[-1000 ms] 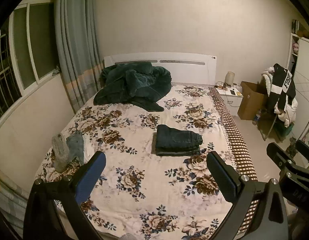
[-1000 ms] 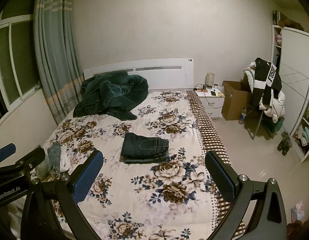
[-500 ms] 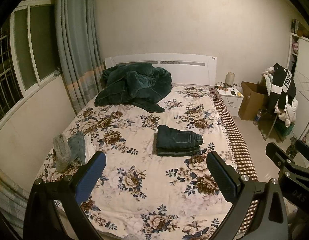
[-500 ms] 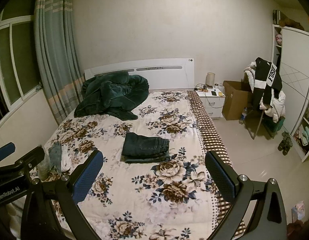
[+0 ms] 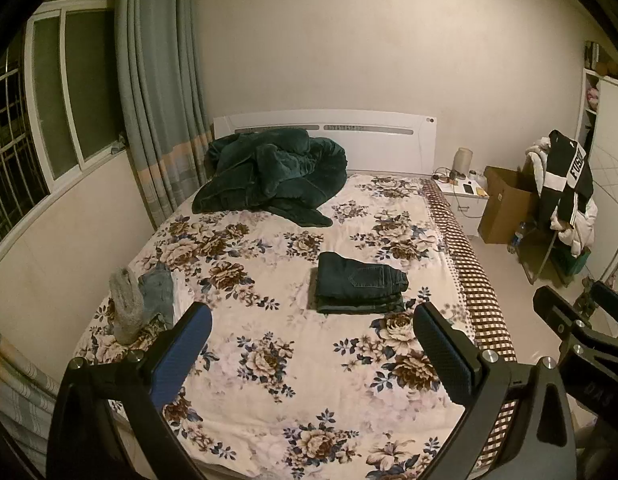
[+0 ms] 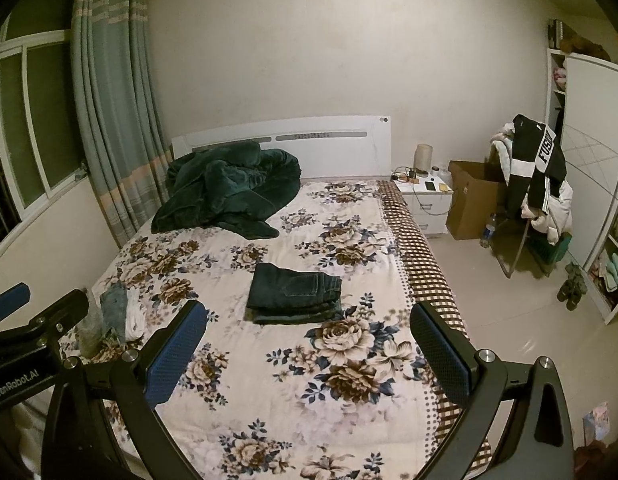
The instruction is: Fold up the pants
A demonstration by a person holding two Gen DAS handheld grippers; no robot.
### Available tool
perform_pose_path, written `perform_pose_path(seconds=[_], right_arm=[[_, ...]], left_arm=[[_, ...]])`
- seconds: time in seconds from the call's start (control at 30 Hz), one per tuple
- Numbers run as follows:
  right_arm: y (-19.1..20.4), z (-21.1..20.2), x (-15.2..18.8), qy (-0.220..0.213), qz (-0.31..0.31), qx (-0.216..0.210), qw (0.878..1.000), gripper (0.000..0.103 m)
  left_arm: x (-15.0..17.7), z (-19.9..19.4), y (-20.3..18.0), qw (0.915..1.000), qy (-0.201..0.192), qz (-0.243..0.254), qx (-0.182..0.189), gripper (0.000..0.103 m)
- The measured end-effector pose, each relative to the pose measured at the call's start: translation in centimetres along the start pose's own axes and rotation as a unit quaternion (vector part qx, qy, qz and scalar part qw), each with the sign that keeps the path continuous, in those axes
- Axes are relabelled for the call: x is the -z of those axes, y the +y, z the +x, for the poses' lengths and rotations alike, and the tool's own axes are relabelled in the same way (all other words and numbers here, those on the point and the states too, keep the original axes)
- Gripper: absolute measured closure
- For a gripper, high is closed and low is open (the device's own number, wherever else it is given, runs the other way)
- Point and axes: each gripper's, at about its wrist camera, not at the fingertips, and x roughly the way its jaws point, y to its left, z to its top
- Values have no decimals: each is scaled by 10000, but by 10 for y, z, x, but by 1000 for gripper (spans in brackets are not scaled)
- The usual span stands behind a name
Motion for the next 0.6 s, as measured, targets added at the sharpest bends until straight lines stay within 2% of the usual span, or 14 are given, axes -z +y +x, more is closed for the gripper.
perform_pose_path(seconds=[0.6], right_arm=[[15,-6,1,58,-8,-56,10000,0]], left_arm=[[4,-3,0,10000,-3,-35,-10,0]])
